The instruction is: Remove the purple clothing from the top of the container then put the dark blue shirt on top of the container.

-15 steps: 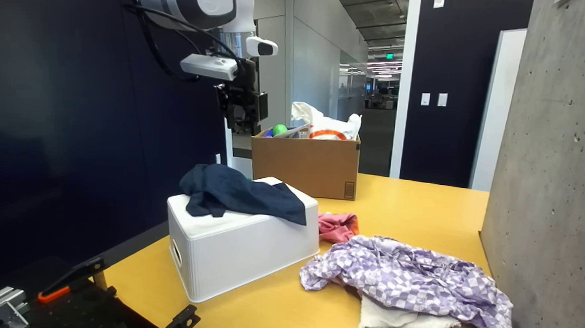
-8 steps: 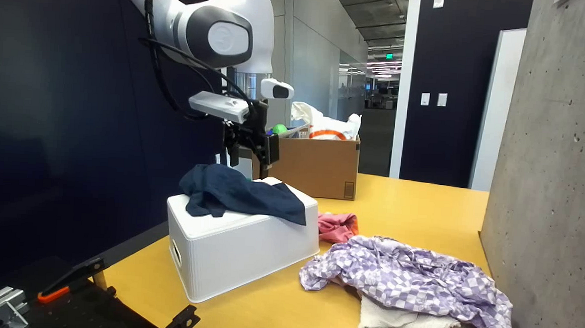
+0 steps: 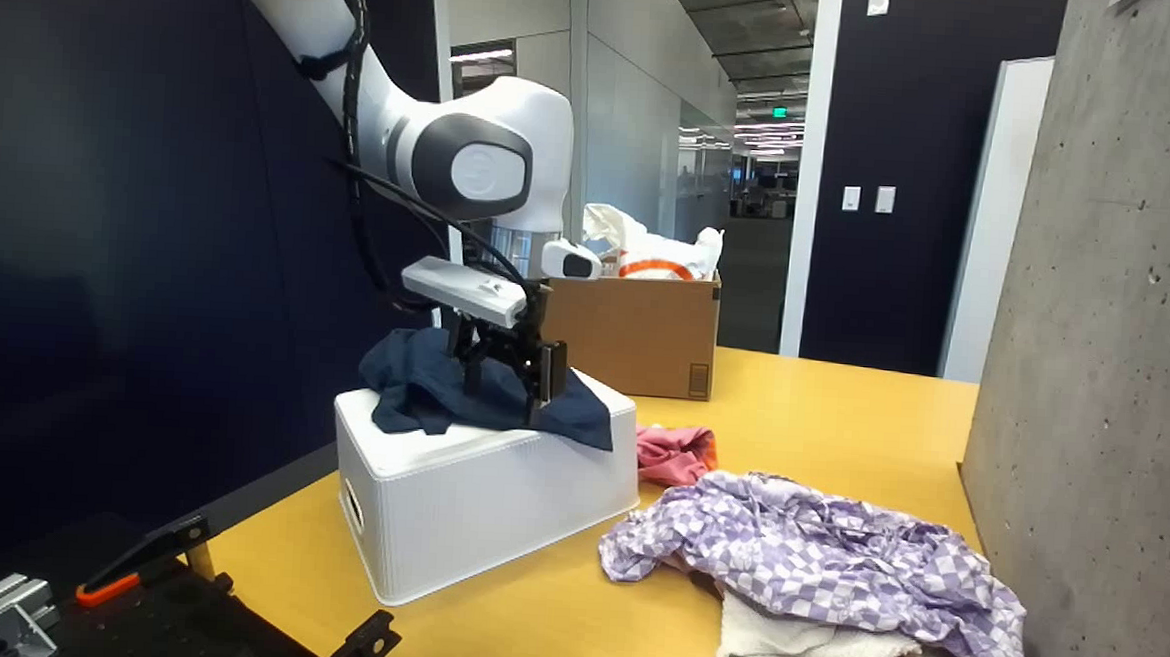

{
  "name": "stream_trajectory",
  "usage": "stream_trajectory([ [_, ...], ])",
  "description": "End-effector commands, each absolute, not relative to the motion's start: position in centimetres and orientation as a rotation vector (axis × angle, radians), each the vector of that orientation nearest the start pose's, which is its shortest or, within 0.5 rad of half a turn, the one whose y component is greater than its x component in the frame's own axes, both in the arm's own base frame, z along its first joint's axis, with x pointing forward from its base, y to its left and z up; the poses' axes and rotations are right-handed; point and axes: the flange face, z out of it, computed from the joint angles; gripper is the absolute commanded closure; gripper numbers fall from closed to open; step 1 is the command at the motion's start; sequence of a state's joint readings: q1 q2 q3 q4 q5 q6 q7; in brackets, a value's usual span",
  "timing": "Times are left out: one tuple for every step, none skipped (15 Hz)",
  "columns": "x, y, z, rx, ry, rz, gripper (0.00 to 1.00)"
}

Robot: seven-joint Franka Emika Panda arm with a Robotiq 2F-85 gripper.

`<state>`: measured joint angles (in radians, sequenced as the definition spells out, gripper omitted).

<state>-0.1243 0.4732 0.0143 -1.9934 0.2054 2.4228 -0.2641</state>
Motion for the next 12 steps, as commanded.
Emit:
stream_trajectory([
  [62.9,-6.1,22.3,-2.966,0.012,-0.021,0.0],
  [63.5,-5.9,22.8,-2.949,0.035,-0.039,0.0],
  [63.9,-5.8,23.7,-2.922,0.084,-0.057,0.0],
  [64.2,-5.7,24.6,-2.907,0.105,-0.077,0.0],
  [64.1,-5.4,25.2,-2.904,0.079,-0.059,0.0],
  [64.0,-5.5,25.5,-2.917,0.043,-0.019,0.0],
  [63.1,-5.6,25.4,-2.916,-0.084,0.095,0.0],
  [62.5,-5.2,25.5,-2.899,-0.124,0.161,0.0],
  [61.7,-5.2,25.9,-2.871,-0.141,0.225,0.0],
  [62.8,-4.9,24.6,-2.903,-0.073,0.142,0.0],
  [62.4,-4.9,24.8,-2.889,-0.095,0.186,0.0],
  [62.2,-4.9,25.0,-2.882,-0.106,0.204,0.0],
])
